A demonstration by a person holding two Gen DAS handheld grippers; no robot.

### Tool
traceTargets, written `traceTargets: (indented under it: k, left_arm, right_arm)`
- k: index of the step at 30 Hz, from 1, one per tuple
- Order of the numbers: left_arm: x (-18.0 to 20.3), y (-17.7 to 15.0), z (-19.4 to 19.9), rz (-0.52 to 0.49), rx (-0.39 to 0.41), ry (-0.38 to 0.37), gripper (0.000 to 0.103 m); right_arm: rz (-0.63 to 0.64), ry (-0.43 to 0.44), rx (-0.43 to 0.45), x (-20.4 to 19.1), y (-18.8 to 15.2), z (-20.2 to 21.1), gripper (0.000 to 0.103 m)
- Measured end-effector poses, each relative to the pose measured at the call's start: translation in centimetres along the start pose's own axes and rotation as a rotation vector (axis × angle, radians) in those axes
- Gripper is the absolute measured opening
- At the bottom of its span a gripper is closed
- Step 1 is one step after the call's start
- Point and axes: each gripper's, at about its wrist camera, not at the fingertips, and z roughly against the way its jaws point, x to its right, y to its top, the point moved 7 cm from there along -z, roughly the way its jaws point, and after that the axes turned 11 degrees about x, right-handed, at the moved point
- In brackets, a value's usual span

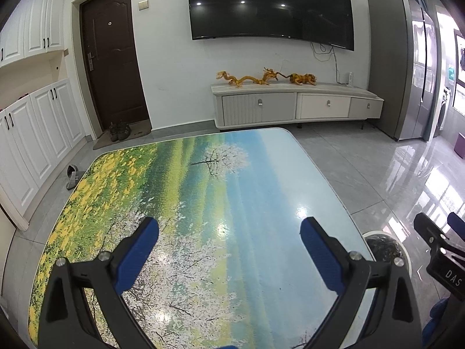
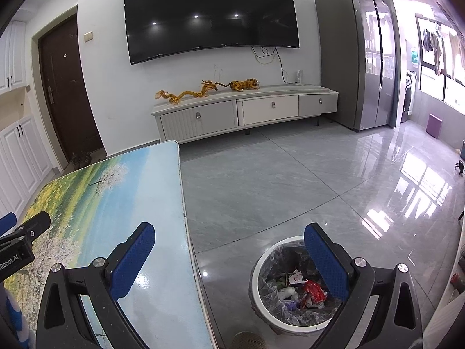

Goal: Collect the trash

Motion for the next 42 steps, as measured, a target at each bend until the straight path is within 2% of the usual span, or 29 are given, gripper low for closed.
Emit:
traceTargets:
  k: [14, 42]
  left_arm:
    - [1.9, -0.8, -0.1, -0.028, -0.023, -0.057, 0.099]
    - [2.5, -1.1, -0.1, -0.030, -0.033, -0.081, 0.099]
  right_arm:
    - [0.000, -0.026, -0.014, 0.8, -0.5, 0.0, 0.103]
    - [0.003, -0.045, -0.020, 1.2, -1.0, 0.0, 0.103]
